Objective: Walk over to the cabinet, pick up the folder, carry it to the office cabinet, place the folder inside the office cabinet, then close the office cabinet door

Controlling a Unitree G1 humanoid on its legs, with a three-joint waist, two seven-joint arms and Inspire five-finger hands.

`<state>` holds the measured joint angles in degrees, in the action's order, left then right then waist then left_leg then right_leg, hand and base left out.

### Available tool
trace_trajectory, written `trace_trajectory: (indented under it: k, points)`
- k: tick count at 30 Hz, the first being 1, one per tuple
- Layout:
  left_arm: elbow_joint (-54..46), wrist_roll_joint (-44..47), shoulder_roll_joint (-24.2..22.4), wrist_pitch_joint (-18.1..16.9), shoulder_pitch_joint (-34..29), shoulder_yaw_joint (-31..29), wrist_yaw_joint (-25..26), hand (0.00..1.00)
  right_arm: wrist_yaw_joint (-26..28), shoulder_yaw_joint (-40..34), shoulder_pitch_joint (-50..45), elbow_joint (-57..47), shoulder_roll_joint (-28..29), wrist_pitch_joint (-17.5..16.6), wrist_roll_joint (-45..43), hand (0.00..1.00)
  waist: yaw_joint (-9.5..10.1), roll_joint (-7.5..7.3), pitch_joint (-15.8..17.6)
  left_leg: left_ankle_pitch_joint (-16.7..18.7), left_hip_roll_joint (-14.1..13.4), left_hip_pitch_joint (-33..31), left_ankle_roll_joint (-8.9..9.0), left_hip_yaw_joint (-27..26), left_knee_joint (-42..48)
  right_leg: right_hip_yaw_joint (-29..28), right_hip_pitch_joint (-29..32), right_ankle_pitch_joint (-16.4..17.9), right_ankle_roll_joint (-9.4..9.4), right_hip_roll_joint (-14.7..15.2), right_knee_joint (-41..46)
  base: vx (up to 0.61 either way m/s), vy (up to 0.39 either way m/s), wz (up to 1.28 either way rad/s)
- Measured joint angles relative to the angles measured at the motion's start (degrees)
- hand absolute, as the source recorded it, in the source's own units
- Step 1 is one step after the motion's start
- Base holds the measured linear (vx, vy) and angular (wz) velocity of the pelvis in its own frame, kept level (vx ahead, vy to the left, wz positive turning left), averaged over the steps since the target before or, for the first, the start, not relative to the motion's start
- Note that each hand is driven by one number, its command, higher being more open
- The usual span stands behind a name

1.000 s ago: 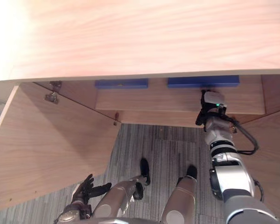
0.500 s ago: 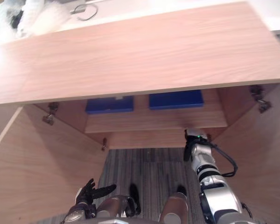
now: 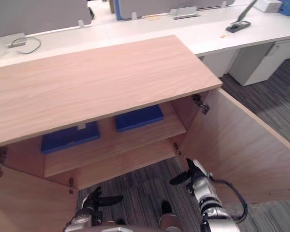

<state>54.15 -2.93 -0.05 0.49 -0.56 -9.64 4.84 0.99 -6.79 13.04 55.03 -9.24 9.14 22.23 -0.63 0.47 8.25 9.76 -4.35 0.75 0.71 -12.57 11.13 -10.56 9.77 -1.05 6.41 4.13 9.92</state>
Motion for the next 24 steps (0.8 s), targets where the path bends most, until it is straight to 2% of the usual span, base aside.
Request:
trace_trajectory:
  k: [1,5,6,7,8,9,10,11,12,13,14,15,16,17,18,19,20,22,24]
  points:
    - [0.2,0.0,-0.2,0.0,0.7,0.0,0.3,1.00,-1.1,-1.8,-2.4,1.1,1.9,-0.4,-4.9,1.00,-0.05,-0.12,-0.1,-0.3,0.0,1.3,0.10,-1.2,-1.1,-0.9,-0.1,-0.2,-0.19,-0.3,0.2,0.00,-0.002,-0.38]
    - [1.5,-1.5,-0.9,-0.3,2.2,-0.4,0.9,1.00,-2.3,-8.1,-10.1,3.0,8.6,-1.0,-14.3,1.00,-0.12,-0.67,0.3,-0.6,-0.5,3.6,0.31,-5.8,-1.9,-2.2,0.5,-2.6,-0.45,-1.7,0.3,-0.07,-0.008,-0.68]
    - [1.7,-2.4,-1.0,-0.5,2.5,-0.8,1.0,1.00,-1.7,-8.9,-10.8,3.2,8.9,-1.3,-16.4,1.00,0.15,-1.16,0.4,-0.6,-1.0,3.7,0.29,-9.0,-1.7,-0.5,1.9,-4.9,-0.61,-1.8,0.1,-0.18,-0.039,-1.17]
    - [2.6,-2.8,-1.3,-0.4,2.6,-0.8,1.0,1.00,-1.7,-9.3,-11.0,3.1,9.4,-1.9,-18.4,1.00,0.19,-1.54,0.6,-0.8,-2.0,3.5,-0.19,-12.3,-1.1,4.0,2.1,-8.3,-0.75,-1.9,-2.9,-0.21,-0.062,-1.26]
    - [2.7,-2.9,-1.2,-0.4,2.4,-1.0,1.0,1.00,-1.7,-10.2,-11.2,2.9,9.4,-2.1,-18.7,1.00,0.09,-1.48,0.8,-0.9,-2.6,3.6,-0.40,-13.9,-0.8,9.2,2.6,-7.5,-1.71,-1.2,-2.1,-0.22,-0.102,-1.11]
    - [3.2,-3.3,-1.2,-0.3,2.0,-2.0,1.0,1.00,-1.6,-11.2,-12.0,2.6,9.4,-2.6,-20.4,1.00,-0.04,-2.00,0.9,-1.0,-3.7,4.1,-0.32,-16.1,-0.2,20.2,3.4,-3.5,-4.70,1.2,3.9,-0.17,-0.119,-0.98]
    - [4.1,-3.2,-1.5,0.0,1.6,-3.0,1.1,1.00,-1.5,-12.7,-13.2,2.4,9.3,-3.2,-21.4,1.00,-0.01,-1.69,0.9,-1.2,-5.7,5.1,0.14,-18.1,0.4,27.2,2.9,0.5,-7.11,3.8,10.4,-0.13,-0.124,-0.86]
    - [4.2,-3.3,-1.5,0.2,1.6,-3.2,1.2,1.00,-1.6,-13.7,-13.7,2.0,9.3,-3.4,-22.4,1.00,0.02,-1.51,0.9,-1.5,-6.8,5.4,0.68,-18.5,0.5,28.7,2.6,1.8,-7.34,4.9,13.2,-0.11,-0.161,-0.79]
    - [4.2,-3.3,-1.1,0.0,1.2,-3.4,1.5,1.00,-1.7,-14.8,-14.5,1.8,9.5,-3.9,-22.8,1.00,0.09,-1.36,0.8,-2.3,-8.8,6.4,2.08,-19.9,0.3,29.2,1.2,3.5,-6.81,6.9,16.9,-0.07,-0.170,-0.61]
    - [4.2,-3.3,-0.9,0.0,1.1,-3.7,1.5,1.00,-1.7,-15.0,-14.8,1.8,9.5,-4.0,-22.9,1.00,0.08,-1.50,0.7,-2.8,-9.6,6.9,2.85,-20.6,0.1,28.9,0.3,4.2,-6.43,8.0,17.7,-0.10,-0.275,-0.88]
    - [4.4,-3.3,-0.5,0.0,0.8,-5.5,1.5,1.00,-1.7,-15.7,-15.6,1.9,9.7,-4.2,-22.9,1.00,0.19,-2.78,-0.1,-3.8,-10.5,7.6,4.62,-22.6,-1.0,27.0,-1.3,6.1,-3.53,10.9,17.6,-0.07,-0.281,-0.73]
    - [4.7,-3.3,0.1,-0.1,0.7,-5.5,1.7,1.00,-1.8,-16.5,-16.0,2.0,10.2,-4.1,-22.9,1.00,0.20,-3.71,-0.5,-4.2,-10.1,7.9,5.73,-23.2,-1.7,25.4,-1.5,7.4,-1.34,10.9,16.1,-0.05,-0.397,-0.72]
    - [5.1,-3.3,0.5,-0.1,0.6,-6.1,1.6,1.00,-1.9,-18.4,-16.4,2.1,10.9,-3.9,-23.2,1.00,0.04,-4.60,-0.9,-4.7,-9.6,8.5,7.04,-23.1,-3.5,25.0,-2.2,9.8,-0.93,9.6,13.6,-0.01,-0.392,-0.65]
    - [5.9,-3.3,-1.0,0.1,0.5,-7.8,1.4,1.00,-3.0,-20.7,-16.7,1.9,10.0,-3.6,-23.6,1.00,-0.03,-2.68,-1.7,-5.2,-9.5,9.3,7.54,-22.3,-6.2,24.5,-2.4,8.9,-1.40,6.1,10.2,-0.01,-0.316,-0.59]
    - [5.8,-3.3,-1.6,0.0,0.2,-7.8,1.5,1.00,-3.3,-21.3,-17.3,1.9,9.4,-3.5,-23.6,1.00,-0.05,-1.87,-2.1,-5.4,-9.4,9.4,7.33,-22.0,-6.9,24.3,-2.7,8.3,-1.97,4.8,8.9,-0.03,-0.166,-0.73]
    - [5.7,-3.3,-2.1,-0.2,-0.3,-7.8,1.5,1.00,-4.1,-22.0,-18.5,2.0,8.6,-3.1,-24.0,1.00,0.35,-0.77,-2.8,-6.2,-9.3,10.4,6.97,-20.2,-9.3,23.6,-3.3,7.7,-3.22,1.6,7.2,-0.02,-0.034,-0.44]
    - [5.8,-3.3,-2.0,-0.3,-0.4,-7.8,1.5,1.00,-4.2,-22.3,-18.5,2.0,8.5,-3.1,-24.2,1.00,0.28,-0.80,-2.8,-6.3,-9.4,10.5,7.04,-20.0,-9.6,23.5,-3.4,7.7,-3.40,1.2,7.0,-0.02,-0.114,-0.54]
    - [5.8,-3.5,-2.0,-0.3,-0.6,-8.0,1.5,1.00,-5.2,-23.6,-18.6,1.7,7.9,-3.2,-24.6,1.00,-0.13,-0.88,-2.9,-7.3,-9.6,11.0,5.69,-17.9,-10.5,22.4,-3.3,7.6,-4.70,-1.3,6.4,-0.01,-0.144,-0.41]
    - [5.8,-3.6,-2.1,-0.3,-0.6,-7.5,1.4,1.00,-6.2,-23.7,-19.2,0.0,7.3,-3.1,-24.7,1.00,-0.74,-0.74,-3.0,-7.8,-9.6,11.0,5.02,-17.2,-10.9,22.3,-3.2,7.7,-5.06,-1.6,6.4,0.02,-0.059,-0.11]
